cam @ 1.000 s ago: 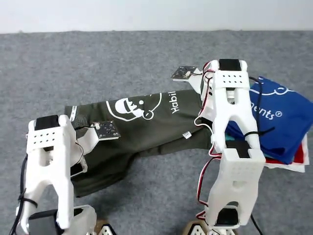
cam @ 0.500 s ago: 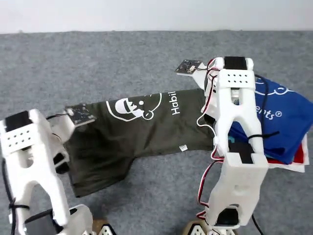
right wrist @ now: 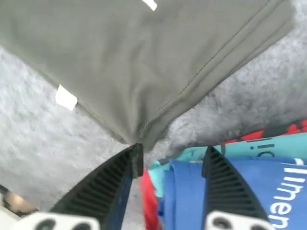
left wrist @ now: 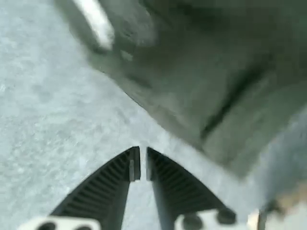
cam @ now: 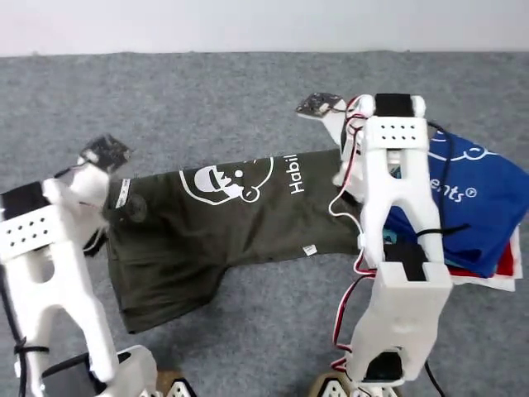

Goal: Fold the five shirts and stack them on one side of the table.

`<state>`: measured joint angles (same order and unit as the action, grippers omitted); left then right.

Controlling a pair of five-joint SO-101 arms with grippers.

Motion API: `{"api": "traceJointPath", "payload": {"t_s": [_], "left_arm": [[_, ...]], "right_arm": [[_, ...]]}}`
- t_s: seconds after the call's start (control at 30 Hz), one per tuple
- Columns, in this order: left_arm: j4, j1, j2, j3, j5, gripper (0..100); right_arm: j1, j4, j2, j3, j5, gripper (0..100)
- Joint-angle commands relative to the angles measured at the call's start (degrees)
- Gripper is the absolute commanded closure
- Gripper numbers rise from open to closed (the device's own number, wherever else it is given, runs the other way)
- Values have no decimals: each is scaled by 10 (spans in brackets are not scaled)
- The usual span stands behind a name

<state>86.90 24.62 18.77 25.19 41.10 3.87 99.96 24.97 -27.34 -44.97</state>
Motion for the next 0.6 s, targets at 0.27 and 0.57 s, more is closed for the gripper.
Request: {"api": "traceJointPath", "payload": {"t_s": [0.27, 0.57], "left_arm": [[-236, -85, -90, 104, -194, 985], [-221, -25, -347, -52, -195, 985]], "right_arm": [[50, -61, 62, -4, 137, 977], [9, -60, 180, -4, 135, 988]]}}
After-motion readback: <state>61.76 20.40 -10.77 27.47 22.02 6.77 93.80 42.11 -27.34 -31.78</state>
